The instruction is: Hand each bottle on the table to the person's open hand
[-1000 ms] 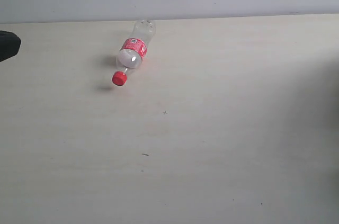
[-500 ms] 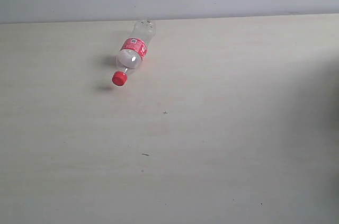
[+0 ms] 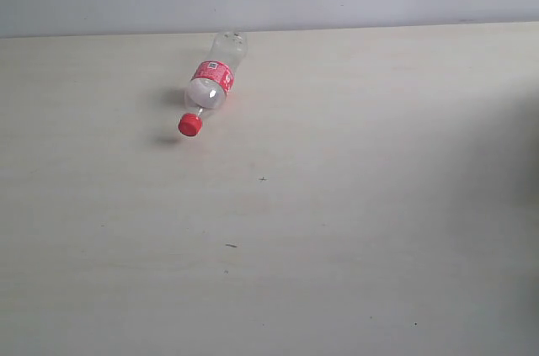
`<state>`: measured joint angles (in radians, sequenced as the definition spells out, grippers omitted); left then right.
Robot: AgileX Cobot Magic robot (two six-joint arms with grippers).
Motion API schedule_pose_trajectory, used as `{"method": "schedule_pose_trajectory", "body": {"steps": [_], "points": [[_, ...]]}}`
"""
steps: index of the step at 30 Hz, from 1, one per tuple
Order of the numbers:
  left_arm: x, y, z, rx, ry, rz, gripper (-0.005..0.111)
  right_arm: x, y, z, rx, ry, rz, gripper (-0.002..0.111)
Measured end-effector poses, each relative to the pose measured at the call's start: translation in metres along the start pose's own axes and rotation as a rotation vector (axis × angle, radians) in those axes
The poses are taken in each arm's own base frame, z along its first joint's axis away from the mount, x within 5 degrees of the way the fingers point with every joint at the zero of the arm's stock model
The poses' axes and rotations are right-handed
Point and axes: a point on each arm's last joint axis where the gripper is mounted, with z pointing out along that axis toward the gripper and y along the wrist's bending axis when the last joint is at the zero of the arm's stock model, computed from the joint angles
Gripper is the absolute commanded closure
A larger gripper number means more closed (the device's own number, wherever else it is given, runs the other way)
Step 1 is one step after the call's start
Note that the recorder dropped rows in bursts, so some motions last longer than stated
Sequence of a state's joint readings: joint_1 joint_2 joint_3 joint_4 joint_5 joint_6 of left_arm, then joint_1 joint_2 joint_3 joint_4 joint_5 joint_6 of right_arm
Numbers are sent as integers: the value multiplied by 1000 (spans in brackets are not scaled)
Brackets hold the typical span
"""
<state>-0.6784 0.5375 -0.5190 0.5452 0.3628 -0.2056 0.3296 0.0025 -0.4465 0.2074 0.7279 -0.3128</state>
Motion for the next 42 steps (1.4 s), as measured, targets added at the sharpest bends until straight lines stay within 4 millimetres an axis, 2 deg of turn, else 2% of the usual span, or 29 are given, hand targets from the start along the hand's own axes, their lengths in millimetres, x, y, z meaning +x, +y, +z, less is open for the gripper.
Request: {"method": "schedule_pose_trajectory", "body": {"steps": [42], "points": [[-1, -1, 0, 4, -22, 4, 107, 0, 0, 0, 0, 0, 0, 108]]}}
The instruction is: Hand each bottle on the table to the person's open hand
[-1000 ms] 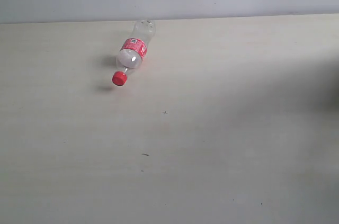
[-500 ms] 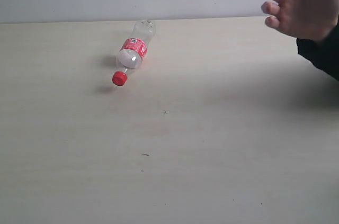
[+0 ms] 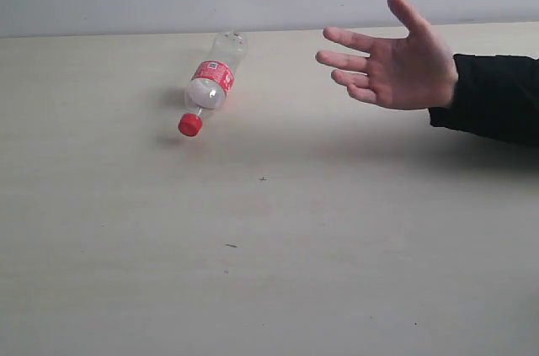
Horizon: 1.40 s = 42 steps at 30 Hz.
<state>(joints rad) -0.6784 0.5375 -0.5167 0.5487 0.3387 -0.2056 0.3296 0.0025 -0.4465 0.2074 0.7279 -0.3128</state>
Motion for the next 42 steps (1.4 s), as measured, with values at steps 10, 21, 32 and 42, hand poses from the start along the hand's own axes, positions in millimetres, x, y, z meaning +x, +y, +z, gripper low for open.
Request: {"method": "schedule_pose_trajectory", "body": {"steps": [10, 21, 32, 42], "points": [[0, 0, 0, 0, 0, 0, 107, 0, 0, 0, 0, 0, 0, 108], [0, 0, 0, 0, -2, 0, 107, 0, 0, 0, 0, 0, 0, 108], [0, 0, 0, -2, 2, 2, 107, 0, 0, 0, 0, 0, 0, 108], [-37, 19, 124, -236, 472, -93, 90, 0, 0, 0, 0, 0, 0, 108]]}}
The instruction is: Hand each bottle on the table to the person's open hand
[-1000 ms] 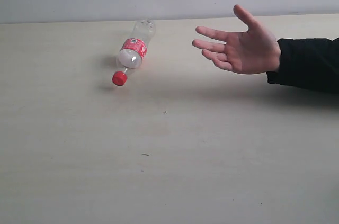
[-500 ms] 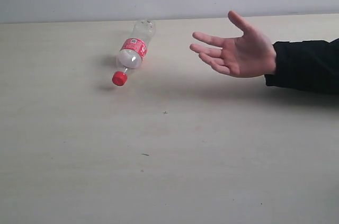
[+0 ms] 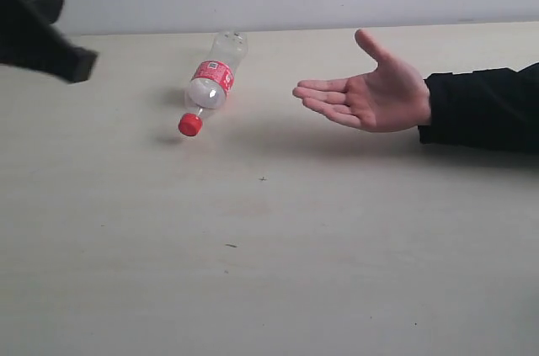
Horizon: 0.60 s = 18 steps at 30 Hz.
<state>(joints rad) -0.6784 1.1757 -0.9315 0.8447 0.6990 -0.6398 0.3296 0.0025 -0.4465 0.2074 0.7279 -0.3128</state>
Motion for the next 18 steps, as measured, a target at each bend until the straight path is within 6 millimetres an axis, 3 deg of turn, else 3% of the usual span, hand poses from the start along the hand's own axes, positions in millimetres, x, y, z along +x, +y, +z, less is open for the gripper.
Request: {"method": "schedule_pose_trajectory", "body": {"steps": [2, 5, 6, 11, 18], "points": [[-32, -14, 38, -5, 74, -33, 86, 0, 0, 0, 0, 0, 0, 108], [-71, -22, 100, -3, 173, -111, 95, 0, 0, 0, 0, 0, 0, 108], [-81, -21, 129, 14, 225, -169, 96, 0, 0, 0, 0, 0, 0, 108], [-88, -14, 196, 94, 374, -254, 94, 0, 0, 0, 0, 0, 0, 108], [-77, -6, 257, 81, 496, -294, 61, 0, 0, 0, 0, 0, 0, 108]]}}
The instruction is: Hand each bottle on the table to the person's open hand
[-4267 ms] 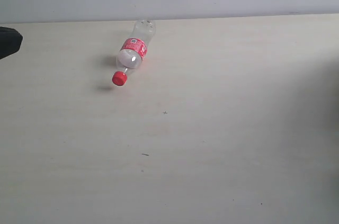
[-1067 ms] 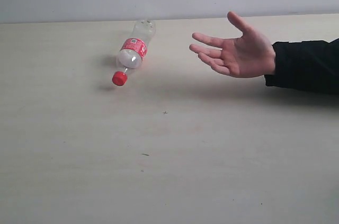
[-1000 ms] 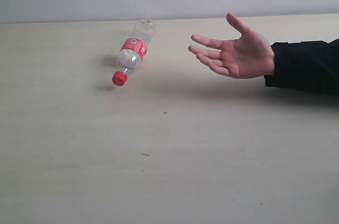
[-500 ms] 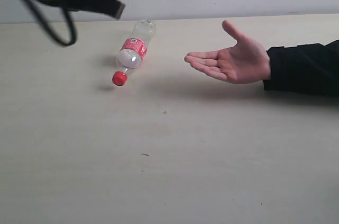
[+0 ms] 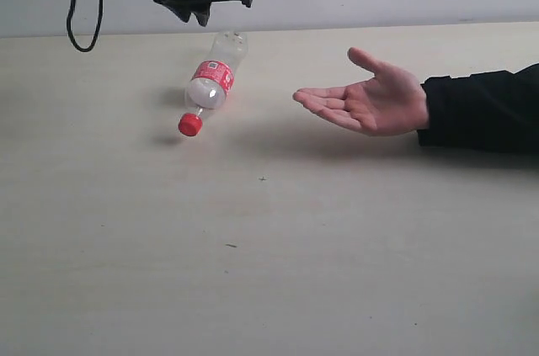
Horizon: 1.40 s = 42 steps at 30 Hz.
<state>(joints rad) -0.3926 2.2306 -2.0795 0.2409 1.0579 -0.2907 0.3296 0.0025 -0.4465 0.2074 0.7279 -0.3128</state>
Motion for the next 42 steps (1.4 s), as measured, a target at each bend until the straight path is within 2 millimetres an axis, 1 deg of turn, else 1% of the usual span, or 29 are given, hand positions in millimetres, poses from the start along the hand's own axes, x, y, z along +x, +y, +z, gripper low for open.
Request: {"method": "schedule_pose_trajectory", "body": {"steps": [1, 3, 6, 12, 13, 15, 17, 19, 26, 30, 33, 35, 36, 37, 38, 40, 41, 42], "points": [[-2, 1, 8, -1, 6, -4, 56, 0, 0, 0, 0, 0, 0, 108], [-4, 2, 20, -4, 11, -6, 49, 0, 0, 0, 0, 0, 0, 108], [-8, 0, 38, 0, 16, -6, 47, 0, 0, 0, 0, 0, 0, 108], [-7, -12, 76, 46, 43, 19, 47, 0, 0, 0, 0, 0, 0, 108], [-6, -13, 82, 52, 45, 20, 45, 0, 0, 0, 0, 0, 0, 108], [-5, -16, 93, 58, 48, 23, 39, 0, 0, 0, 0, 0, 0, 108], [-3, -17, 99, 56, 52, 27, 31, 0, 0, 0, 0, 0, 0, 108], [-2, -17, 104, 49, 55, 33, 28, 0, 0, 0, 0, 0, 0, 108], [1, -19, 117, 44, 47, 48, 29, 0, 0, 0, 0, 0, 0, 108], [7, -21, 131, 43, 65, 53, 29, 0, 0, 0, 0, 0, 0, 108], [10, -21, 136, 42, 75, 55, 29, 0, 0, 0, 0, 0, 0, 108], [12, -22, 140, 41, 82, 56, 38, 0, 0, 0, 0, 0, 0, 108], [12, -22, 141, 41, 84, 56, 45, 0, 0, 0, 0, 0, 0, 108], [13, -22, 143, 40, 88, 57, 58, 0, 0, 0, 0, 0, 0, 108], [14, -22, 145, 40, 92, 58, 69, 0, 0, 0, 0, 0, 0, 108], [14, -22, 146, 36, 84, 62, 101, 0, 0, 0, 0, 0, 0, 108], [13, -22, 145, 33, 79, 64, 105, 0, 0, 0, 0, 0, 0, 108], [13, -21, 145, 27, 78, 68, 105, 0, 0, 0, 0, 0, 0, 108]]}}
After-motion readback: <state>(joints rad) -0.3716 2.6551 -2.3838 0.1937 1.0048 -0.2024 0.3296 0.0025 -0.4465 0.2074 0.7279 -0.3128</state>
